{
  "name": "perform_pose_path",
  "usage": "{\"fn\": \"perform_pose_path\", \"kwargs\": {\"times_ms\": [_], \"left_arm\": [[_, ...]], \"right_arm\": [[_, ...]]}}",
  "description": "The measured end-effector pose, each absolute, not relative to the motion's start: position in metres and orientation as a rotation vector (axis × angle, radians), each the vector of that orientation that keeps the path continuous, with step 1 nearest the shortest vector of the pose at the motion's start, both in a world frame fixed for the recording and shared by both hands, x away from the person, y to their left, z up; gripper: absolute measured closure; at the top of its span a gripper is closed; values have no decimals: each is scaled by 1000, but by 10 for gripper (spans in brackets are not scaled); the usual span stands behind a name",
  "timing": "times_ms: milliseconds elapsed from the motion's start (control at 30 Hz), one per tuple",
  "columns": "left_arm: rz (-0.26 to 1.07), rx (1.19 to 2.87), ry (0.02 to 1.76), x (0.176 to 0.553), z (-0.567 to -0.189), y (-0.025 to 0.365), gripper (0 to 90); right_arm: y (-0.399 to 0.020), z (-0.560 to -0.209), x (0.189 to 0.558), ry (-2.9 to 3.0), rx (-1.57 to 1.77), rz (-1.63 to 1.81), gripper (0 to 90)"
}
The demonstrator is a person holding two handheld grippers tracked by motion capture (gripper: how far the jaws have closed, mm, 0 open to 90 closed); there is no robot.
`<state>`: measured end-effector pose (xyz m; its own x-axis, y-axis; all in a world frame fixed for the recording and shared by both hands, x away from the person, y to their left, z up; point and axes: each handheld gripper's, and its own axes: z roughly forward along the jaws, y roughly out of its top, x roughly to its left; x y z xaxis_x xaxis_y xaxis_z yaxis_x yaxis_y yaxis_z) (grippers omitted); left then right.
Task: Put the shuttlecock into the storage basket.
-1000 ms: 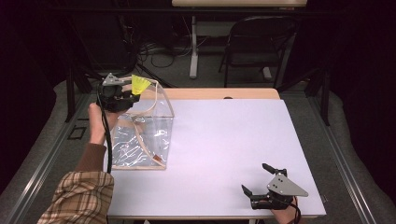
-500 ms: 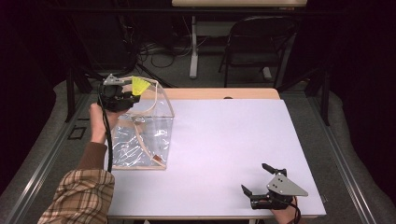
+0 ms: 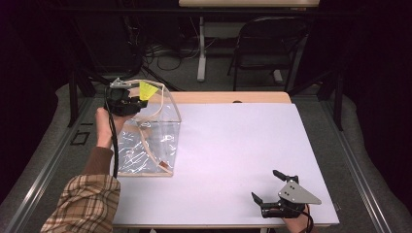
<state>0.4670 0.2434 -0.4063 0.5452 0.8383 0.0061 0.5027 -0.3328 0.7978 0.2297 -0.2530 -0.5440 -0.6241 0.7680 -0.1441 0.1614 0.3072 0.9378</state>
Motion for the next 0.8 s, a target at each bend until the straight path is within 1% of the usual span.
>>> {"fn": "perform_pose_path", "kwargs": {"times_ms": [733,800], "left_arm": [[481,2048,1080,479,-414,237,638],[477,2057,1080,480,-415,236,617]], "right_arm": [[-251,-544,230,1989,814,1333,3],[-250,-544,230,1990,815,1330,3]]}}
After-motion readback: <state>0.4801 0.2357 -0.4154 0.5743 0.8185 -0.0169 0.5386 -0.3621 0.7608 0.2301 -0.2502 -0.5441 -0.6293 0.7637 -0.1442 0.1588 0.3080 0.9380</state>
